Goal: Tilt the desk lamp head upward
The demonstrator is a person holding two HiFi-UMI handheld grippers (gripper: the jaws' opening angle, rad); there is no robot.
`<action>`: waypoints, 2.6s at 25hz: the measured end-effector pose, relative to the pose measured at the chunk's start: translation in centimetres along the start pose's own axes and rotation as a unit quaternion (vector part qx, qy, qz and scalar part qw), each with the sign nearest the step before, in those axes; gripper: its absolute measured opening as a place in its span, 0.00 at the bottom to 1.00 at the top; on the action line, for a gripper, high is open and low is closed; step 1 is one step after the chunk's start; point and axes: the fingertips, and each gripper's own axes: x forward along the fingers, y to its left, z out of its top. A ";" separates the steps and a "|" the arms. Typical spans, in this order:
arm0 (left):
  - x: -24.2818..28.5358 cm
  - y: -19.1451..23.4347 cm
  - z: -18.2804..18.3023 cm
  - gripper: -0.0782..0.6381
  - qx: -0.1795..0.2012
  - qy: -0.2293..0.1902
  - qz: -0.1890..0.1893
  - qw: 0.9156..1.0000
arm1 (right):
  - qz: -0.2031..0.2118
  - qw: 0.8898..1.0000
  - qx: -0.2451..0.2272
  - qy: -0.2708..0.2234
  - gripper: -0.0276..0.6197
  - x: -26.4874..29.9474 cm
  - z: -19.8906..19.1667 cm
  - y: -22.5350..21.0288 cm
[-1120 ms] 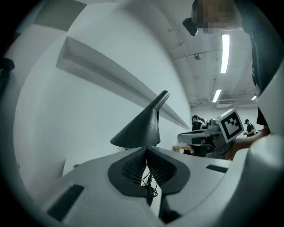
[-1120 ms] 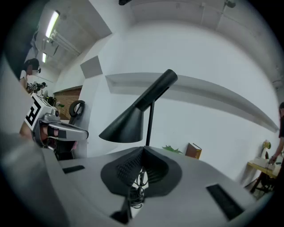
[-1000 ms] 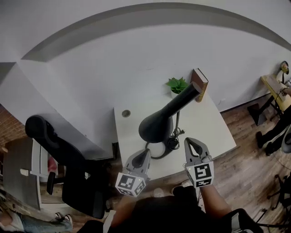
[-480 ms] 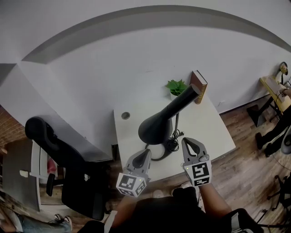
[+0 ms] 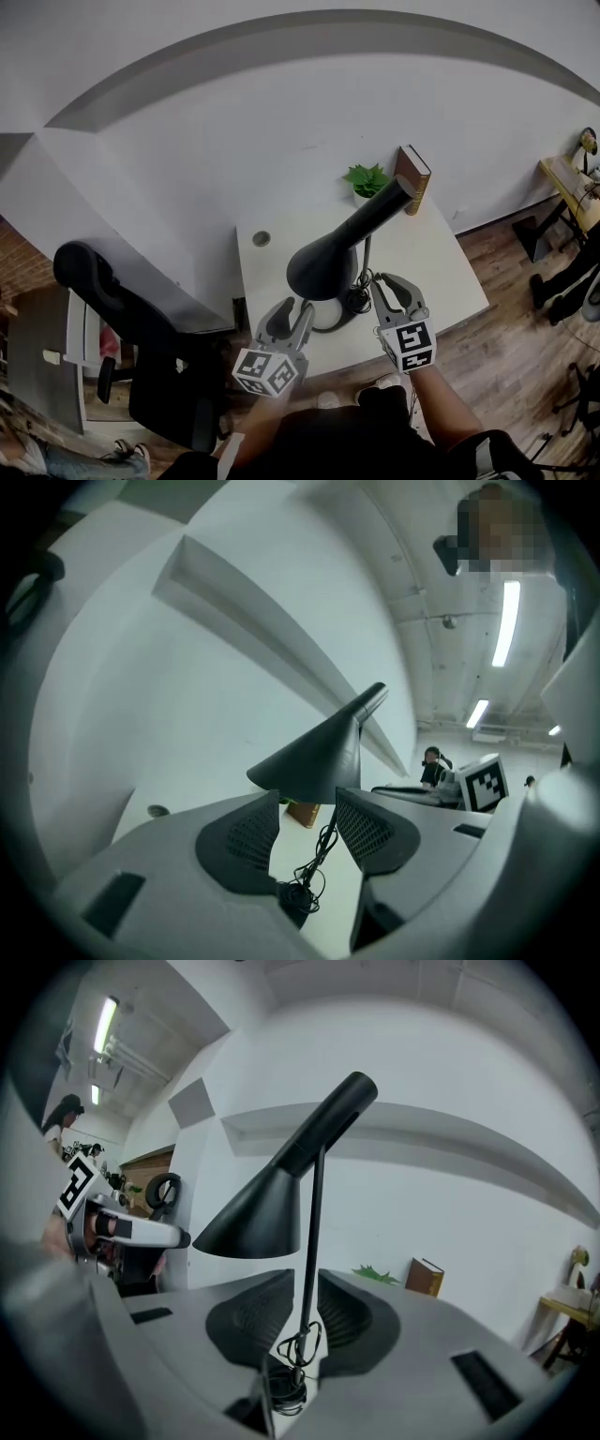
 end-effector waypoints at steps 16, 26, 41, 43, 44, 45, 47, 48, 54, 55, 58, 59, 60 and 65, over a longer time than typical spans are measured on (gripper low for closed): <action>2.6 3.8 2.3 0.42 -0.445 -0.116 -0.046 0.887 | 0.013 0.999 -0.026 0.014 0.13 4.5 0.5 -0.7; 3.5 5.6 0.9 0.25 -0.590 -0.162 -0.073 0.788 | 0.010 0.999 -0.016 0.027 0.11 5.5 0.5 -0.5; 3.6 5.6 1.3 0.20 -0.601 -0.165 -0.087 0.777 | 0.015 1.000 -0.007 0.027 0.10 5.5 0.3 -0.7; 3.3 5.7 1.9 0.20 -0.590 -0.168 -0.087 0.785 | 0.016 0.999 -0.006 0.032 0.10 5.5 0.1 -0.6; 3.1 5.9 2.4 0.20 -0.581 -0.171 -0.086 0.791 | 0.017 0.999 -0.007 0.032 0.10 5.5 0.2 -0.6; 2.8 6.1 2.9 0.20 -0.571 -0.173 -0.086 0.798 | 0.017 0.999 -0.009 0.030 0.10 5.6 0.3 -0.5; 2.4 6.4 4.0 0.19 -0.552 -0.178 -0.087 0.810 | 0.019 0.999 -0.011 0.031 0.10 5.6 0.4 -0.5; 2.3 6.5 4.5 0.19 -0.544 -0.180 -0.088 0.814 | 0.019 0.999 -0.011 0.031 0.10 5.6 0.4 -0.5; 0.6 6.9 8.1 0.19 -0.481 -0.205 -0.092 0.848 | 0.010 0.999 -0.020 0.034 0.11 5.6 0.4 -0.2; 0.4 6.9 8.8 0.19 -0.469 -0.209 -0.093 0.853 | 0.010 0.999 -0.021 0.034 0.11 5.5 0.4 -0.2; -0.3 6.7 10.9 0.19 -0.436 -0.221 -0.096 0.867 | 0.010 0.999 -0.022 0.035 0.11 5.4 0.4 -0.2; -0.4 6.7 11.6 0.19 -0.428 -0.225 -0.097 0.870 | 0.009 0.999 -0.023 0.033 0.11 5.4 0.4 -0.2; -0.6 6.7 12.2 0.19 -0.422 -0.228 -0.098 0.872 | 0.009 0.999 -0.025 0.032 0.11 5.5 0.5 -0.2; -1.0 6.3 14.4 0.19 -0.408 -0.240 -0.114 0.873 | 0.020 0.999 -0.039 0.027 0.11 5.5 0.4 -0.1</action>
